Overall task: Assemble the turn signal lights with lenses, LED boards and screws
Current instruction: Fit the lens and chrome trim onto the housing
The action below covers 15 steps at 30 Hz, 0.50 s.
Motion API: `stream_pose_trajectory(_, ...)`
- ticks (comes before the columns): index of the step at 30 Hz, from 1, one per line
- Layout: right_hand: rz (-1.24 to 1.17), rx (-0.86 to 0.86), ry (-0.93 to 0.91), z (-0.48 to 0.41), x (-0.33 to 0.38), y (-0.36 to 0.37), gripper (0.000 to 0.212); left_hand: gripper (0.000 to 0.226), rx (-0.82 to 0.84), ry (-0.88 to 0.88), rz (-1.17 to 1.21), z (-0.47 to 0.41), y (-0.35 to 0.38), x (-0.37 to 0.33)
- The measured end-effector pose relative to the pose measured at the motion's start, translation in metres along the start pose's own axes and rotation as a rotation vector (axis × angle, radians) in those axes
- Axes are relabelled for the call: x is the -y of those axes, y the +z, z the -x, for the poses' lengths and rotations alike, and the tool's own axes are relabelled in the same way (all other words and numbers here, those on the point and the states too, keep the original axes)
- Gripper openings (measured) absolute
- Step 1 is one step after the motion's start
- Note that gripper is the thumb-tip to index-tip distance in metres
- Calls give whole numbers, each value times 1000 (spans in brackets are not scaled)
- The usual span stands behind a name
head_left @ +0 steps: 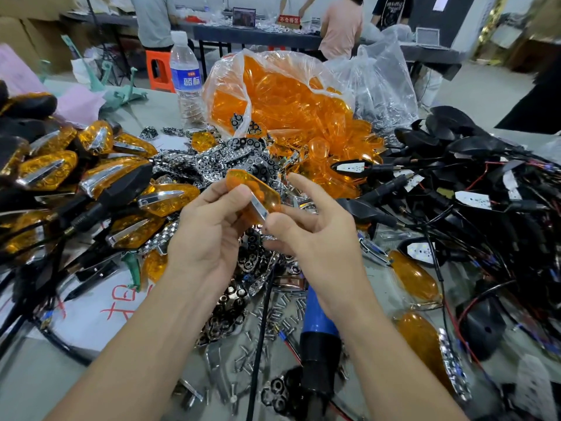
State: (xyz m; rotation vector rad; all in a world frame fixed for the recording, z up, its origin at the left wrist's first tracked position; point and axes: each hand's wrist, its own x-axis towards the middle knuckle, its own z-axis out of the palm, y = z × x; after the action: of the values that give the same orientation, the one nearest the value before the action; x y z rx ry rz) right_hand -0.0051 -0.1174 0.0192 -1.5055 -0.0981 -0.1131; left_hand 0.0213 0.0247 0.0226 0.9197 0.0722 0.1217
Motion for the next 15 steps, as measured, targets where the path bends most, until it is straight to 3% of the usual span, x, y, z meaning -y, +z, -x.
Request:
stream_pose_trajectory(4, 136, 16, -155, -1, 1, 0, 45, 10, 5, -27, -7, 4, 3, 0)
stream_pose_trajectory(7, 182, 24, -195, 0, -2, 3, 53, 19, -16, -16, -21, 2, 4, 0)
stream_pose_trajectory(11, 39, -2, -113, -1, -3, 2, 46, 21, -27, -62, 8, 2, 5, 1)
stream_pose_trajectory(15, 161, -18, -136, -2, -6, -1, 45, 27, -24, -103, -1, 3, 6, 3)
